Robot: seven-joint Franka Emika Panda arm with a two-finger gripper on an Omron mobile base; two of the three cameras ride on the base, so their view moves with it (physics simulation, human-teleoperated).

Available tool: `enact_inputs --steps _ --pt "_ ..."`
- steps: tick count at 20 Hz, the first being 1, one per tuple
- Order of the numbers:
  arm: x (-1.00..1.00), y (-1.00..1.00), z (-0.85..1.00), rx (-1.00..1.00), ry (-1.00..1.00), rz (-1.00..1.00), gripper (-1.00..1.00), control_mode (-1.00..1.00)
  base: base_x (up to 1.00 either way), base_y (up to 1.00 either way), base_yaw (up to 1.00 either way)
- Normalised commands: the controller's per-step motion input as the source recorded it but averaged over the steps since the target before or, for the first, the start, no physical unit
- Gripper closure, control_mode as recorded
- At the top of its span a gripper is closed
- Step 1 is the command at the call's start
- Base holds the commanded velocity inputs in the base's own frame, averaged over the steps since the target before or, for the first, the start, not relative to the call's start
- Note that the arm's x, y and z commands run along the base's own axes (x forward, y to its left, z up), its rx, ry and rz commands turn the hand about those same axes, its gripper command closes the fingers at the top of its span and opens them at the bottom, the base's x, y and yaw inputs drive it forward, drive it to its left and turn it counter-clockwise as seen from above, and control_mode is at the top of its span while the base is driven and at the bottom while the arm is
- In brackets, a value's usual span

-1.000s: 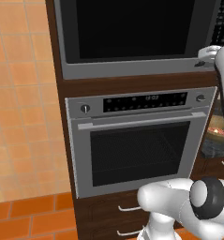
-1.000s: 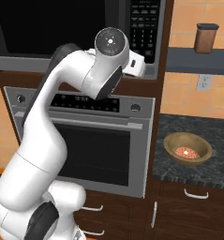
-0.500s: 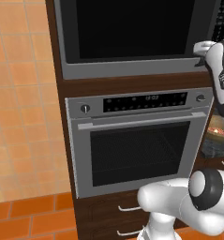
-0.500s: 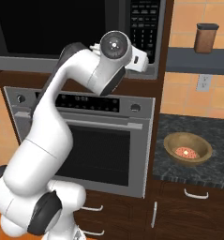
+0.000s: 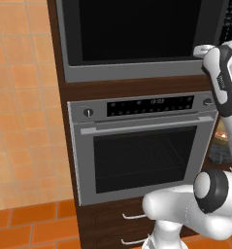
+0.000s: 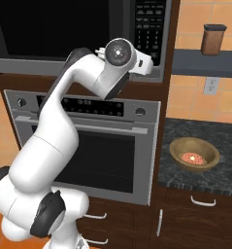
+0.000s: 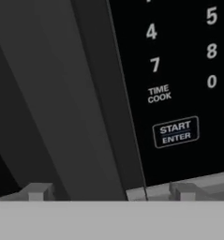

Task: Open the microwave, place the bowl with waffle inside the microwave, then close the microwave door and turn it on.

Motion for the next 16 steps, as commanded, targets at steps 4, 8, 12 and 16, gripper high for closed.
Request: enact_inputs --steps 4,8,12,16 --pt "0.06 0.00 0.00 0.00 0.00 0.00 1.00 -1.00 0.00 0.00 0.00" --pt "-0.49 0.04 0.04 0.00 0.04 -0.01 1.00 -1.00 0.00 0.00 0.00" --pt "-1.00 0.13 0.19 0.00 0.00 -0.21 1.00 -1.00 0.00 0.00 0.00" --pt "-1.00 0.28 0.16 -0.03 0.00 -0.28 1.00 -1.00 0.00 0.00 0.00"
